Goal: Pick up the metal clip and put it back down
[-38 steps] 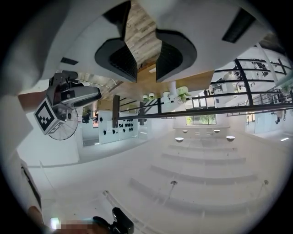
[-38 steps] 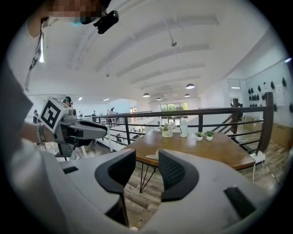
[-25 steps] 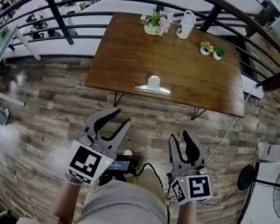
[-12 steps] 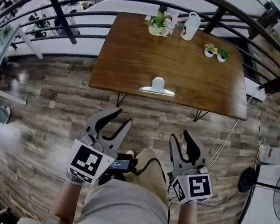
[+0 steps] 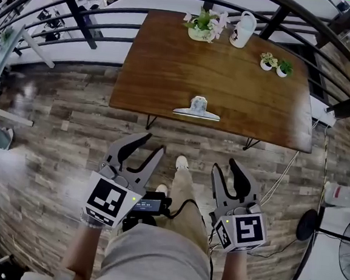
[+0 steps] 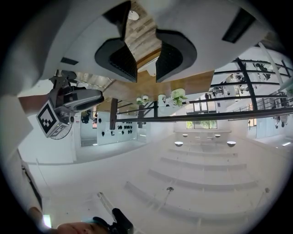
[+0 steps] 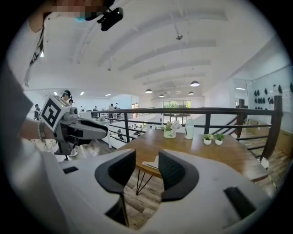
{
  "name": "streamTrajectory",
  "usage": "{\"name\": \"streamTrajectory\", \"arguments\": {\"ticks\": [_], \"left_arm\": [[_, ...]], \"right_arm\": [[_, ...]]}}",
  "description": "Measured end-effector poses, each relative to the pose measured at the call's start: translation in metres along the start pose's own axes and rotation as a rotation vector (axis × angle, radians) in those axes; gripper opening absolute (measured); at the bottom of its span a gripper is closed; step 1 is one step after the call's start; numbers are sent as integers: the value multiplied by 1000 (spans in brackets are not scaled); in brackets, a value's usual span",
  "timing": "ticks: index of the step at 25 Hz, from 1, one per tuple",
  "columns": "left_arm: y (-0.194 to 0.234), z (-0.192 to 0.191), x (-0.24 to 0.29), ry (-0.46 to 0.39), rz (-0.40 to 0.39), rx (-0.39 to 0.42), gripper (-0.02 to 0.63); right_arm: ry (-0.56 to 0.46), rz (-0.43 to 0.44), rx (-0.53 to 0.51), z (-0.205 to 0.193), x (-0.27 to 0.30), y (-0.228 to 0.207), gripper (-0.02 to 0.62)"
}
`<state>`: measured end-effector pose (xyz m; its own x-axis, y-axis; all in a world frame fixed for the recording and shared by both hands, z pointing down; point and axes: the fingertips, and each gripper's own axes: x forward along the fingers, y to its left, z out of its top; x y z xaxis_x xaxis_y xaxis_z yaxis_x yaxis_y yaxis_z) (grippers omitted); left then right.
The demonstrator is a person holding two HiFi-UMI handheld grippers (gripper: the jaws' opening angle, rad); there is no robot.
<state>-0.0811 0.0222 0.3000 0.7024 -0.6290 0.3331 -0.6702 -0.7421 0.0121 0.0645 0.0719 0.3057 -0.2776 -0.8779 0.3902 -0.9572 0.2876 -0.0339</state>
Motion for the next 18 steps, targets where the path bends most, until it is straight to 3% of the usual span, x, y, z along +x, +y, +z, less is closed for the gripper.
{"name": "streamTrajectory", "arguments": {"ticks": [18], "left_arm": [[29, -20, 79, 83, 7, -79, 132]], "right_arm": [[123, 115, -31, -24, 82, -51, 166]]}}
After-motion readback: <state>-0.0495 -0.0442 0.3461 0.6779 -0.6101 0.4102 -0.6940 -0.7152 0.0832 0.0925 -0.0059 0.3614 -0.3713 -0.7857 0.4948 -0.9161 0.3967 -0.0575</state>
